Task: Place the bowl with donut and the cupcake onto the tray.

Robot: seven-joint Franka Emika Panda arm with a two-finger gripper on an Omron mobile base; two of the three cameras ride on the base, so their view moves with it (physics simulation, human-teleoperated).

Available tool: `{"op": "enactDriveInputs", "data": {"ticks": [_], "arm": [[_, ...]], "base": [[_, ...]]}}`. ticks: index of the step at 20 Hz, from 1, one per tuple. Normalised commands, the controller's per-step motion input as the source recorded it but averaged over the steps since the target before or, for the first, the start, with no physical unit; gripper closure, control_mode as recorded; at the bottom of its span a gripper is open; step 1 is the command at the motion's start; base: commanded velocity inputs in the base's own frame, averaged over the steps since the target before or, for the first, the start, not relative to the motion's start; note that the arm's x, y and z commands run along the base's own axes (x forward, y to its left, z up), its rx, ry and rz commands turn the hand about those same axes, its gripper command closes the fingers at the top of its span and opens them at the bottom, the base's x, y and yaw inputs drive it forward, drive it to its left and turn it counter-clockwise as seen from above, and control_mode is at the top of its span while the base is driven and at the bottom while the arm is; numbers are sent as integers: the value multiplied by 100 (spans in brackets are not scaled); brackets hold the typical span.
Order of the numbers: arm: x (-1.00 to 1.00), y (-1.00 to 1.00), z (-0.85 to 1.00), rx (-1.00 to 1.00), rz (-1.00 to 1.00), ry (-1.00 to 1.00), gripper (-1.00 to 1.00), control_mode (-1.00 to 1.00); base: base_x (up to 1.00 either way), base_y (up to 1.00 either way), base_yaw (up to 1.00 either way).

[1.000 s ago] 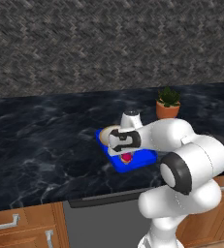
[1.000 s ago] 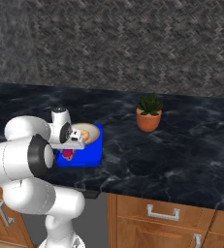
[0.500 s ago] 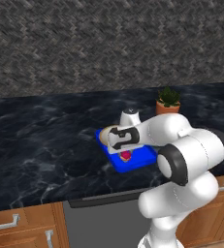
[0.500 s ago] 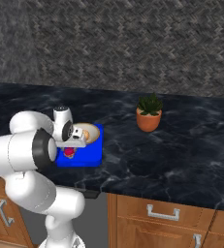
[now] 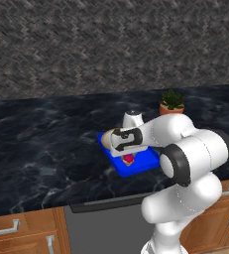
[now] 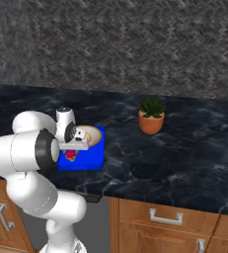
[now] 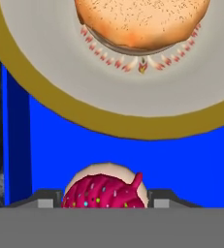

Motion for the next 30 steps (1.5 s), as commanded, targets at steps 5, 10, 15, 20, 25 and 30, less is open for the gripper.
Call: {"op": "enactDriveInputs", "data": {"ticks": [5, 10, 15, 20, 25, 30], "arm": [[0, 0, 0, 0, 0, 0, -100, -100], [-1, 0, 0, 0, 0, 0, -100, -100], [-2, -5, 30, 0, -1, -2, -100, -100], [0, -6, 49, 3, 0, -1, -100, -100], [-46, -22, 44, 4, 0, 0, -100, -100], [-63, -32, 28, 0, 0, 0, -100, -100]], "base": [[0, 0, 0], [0, 0, 0], [0, 0, 0], [0, 0, 0], [0, 0, 0], [0, 0, 0]]}}
